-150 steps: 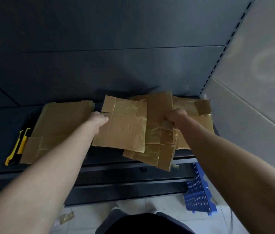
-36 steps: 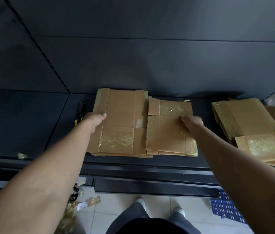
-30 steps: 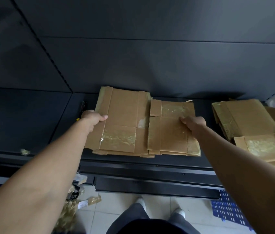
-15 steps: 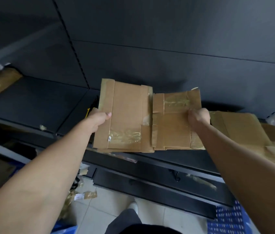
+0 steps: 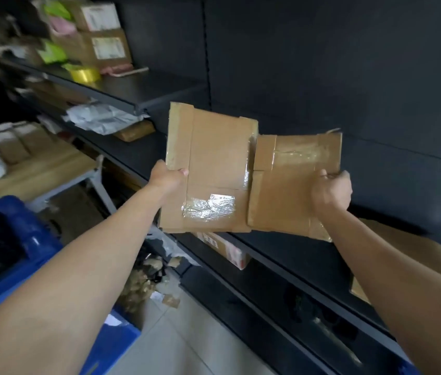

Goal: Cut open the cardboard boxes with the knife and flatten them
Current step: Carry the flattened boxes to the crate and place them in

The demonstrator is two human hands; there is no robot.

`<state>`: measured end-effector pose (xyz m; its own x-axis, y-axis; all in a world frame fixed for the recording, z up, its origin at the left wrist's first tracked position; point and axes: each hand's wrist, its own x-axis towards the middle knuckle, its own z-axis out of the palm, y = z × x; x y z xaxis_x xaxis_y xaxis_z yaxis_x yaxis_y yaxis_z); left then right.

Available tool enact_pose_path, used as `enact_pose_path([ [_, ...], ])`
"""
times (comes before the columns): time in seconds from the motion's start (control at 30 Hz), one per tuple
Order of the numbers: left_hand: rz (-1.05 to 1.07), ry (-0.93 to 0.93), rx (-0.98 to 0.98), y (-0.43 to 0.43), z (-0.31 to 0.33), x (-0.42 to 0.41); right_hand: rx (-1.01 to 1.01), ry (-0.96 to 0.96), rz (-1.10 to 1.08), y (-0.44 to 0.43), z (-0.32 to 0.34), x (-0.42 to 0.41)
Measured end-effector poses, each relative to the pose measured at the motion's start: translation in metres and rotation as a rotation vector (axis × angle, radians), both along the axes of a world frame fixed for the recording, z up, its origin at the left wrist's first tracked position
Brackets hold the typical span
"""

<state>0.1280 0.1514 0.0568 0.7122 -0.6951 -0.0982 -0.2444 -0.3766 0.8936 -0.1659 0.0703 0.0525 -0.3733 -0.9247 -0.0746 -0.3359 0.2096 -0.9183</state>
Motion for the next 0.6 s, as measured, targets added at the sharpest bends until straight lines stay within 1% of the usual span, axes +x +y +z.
enact_pose_path([
  [0.13, 0.055, -0.041, -0.063, 0.057, 0.045, 0.035, -0.072, -0.081, 0.133, 0.028, 0.035, 0.038],
  [0.27, 0.213, -0.087, -0.130, 0.126, 0.085, 0.073, -0.142, -0.143, 0.283, 0.062, 0.070, 0.096],
  [0.4, 0.344, -0.117, -0.208, 0.214, 0.126, 0.114, -0.203, -0.189, 0.416, 0.111, 0.105, 0.170],
  [0.6, 0.533, -0.215, -0.324, 0.355, 0.179, 0.190, -0.297, -0.331, 0.624, 0.204, 0.155, 0.290],
])
